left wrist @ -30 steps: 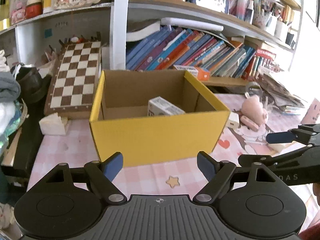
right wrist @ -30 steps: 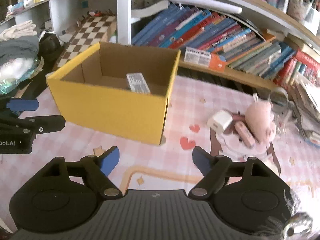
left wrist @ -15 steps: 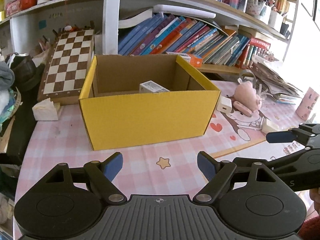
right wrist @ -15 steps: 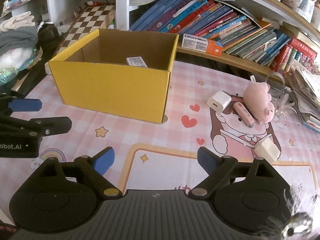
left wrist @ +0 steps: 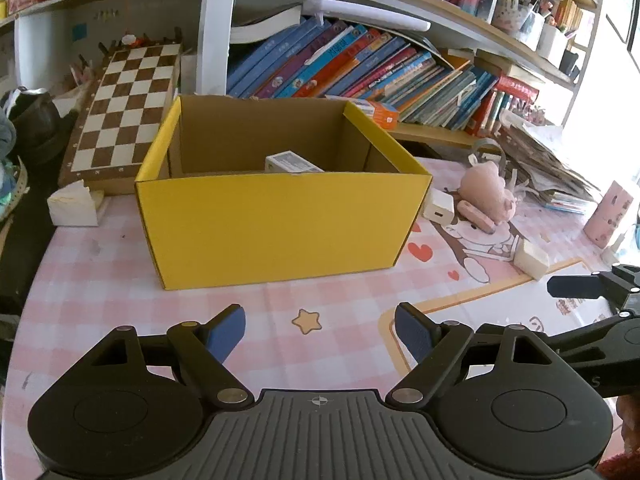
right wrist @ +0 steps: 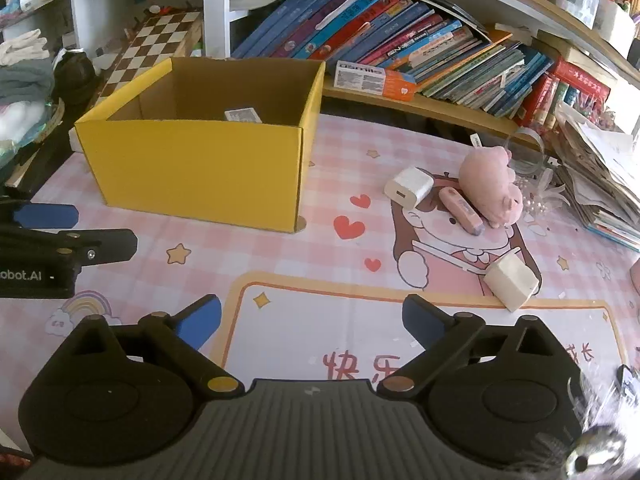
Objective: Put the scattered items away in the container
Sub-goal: 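Move both tools back from the box toward the items on the desk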
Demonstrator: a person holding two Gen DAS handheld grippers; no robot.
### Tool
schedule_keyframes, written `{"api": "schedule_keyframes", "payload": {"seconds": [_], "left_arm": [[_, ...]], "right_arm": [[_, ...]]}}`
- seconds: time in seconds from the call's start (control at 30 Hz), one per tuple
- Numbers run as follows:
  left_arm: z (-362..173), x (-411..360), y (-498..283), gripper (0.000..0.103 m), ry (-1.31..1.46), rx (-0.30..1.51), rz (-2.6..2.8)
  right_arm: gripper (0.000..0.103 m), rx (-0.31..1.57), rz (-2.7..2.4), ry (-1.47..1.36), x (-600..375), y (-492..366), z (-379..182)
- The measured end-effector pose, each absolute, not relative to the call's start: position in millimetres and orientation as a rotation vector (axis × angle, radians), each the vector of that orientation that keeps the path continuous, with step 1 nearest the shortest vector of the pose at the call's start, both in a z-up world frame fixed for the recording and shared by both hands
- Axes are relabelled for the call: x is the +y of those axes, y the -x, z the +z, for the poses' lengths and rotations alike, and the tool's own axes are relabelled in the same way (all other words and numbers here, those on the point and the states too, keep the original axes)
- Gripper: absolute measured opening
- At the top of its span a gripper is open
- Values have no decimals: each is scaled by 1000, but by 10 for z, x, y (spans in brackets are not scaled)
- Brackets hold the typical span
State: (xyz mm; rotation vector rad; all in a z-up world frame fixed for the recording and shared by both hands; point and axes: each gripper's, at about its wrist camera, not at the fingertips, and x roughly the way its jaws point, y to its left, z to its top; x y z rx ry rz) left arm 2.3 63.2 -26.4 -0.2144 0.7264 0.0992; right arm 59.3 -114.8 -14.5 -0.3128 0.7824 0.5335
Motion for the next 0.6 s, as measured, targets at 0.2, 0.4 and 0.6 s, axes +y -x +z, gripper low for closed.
{"api": "schedule_keyframes", "payload": {"seconds": [0.2, 0.4, 0.6], "left_arm": [[-253, 523, -95, 84, 202, 732, 130], [-222, 399, -162, 94, 189, 727, 179], [-214, 276, -255, 95, 209, 727, 207]], "right_arm": [[100, 773, 569, 343, -1179, -683, -154], [101, 755, 622, 372, -1232, -779, -148], [103, 738, 636, 386, -1357, -921, -134]]}}
